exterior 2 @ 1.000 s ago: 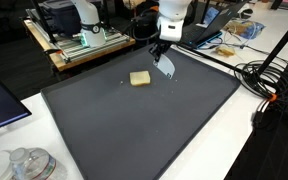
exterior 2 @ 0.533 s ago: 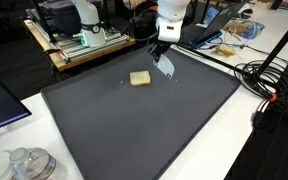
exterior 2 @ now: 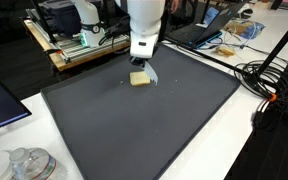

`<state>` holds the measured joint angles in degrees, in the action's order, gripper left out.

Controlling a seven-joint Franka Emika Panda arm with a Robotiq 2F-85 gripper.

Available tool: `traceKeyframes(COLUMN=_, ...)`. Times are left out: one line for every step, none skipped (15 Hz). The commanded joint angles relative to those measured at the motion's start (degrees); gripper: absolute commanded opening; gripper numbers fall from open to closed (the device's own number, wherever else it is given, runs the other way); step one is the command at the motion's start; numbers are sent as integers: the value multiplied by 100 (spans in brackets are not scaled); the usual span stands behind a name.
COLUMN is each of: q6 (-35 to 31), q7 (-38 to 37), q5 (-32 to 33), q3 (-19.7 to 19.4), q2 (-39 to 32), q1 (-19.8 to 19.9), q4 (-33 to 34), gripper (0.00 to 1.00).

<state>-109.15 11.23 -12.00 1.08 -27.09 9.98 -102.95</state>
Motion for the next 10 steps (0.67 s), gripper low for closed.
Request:
traceKeyframes(q6=473, q7=698, q5=-646, q3=-113, q2=-188, q1=523, q4=236, gripper=1)
traceKeyframes(q6=555, q7=870, q5=-770, q3=-150, q2=-219, q1=661, q4=241, gripper=1)
traceKeyframes(q6=570, q7=1034, q5=-926, q3=-197, q2=-249, q1=813, q4=226, gripper=1)
traceKeyframes(q6=569, q7=1196, q5=-1092, q3=-241, q2=-274, q1=965, q4=204, gripper=1)
traceKeyframes(q6=542, q7=1396, q5=-1265, q3=-270, q2=-262, q1=1115, q4=141, gripper=1)
traceKeyframes(q6=539, q7=1628, q5=-1439, q3=-283, q2=-257, q1=1265, q4=92, gripper=1)
traceKeyframes(q6=625, q7=1887, q5=-1569, q3=-298, q2=-258, q1=1412, q4=48, gripper=1)
traceKeyframes(q6=611, q7=2163, q5=-1724, q3=-319, q2=-215, q1=1562, q4=-71, gripper=1)
traceKeyframes(q6=602, q7=2412, q5=-1869, q3=-342, q2=-171, q1=1693, q4=-176, gripper=1)
traceKeyframes(q6=508, q7=2736, q5=-2041, q3=-364, q2=-41, q1=1827, q4=-401, gripper=1)
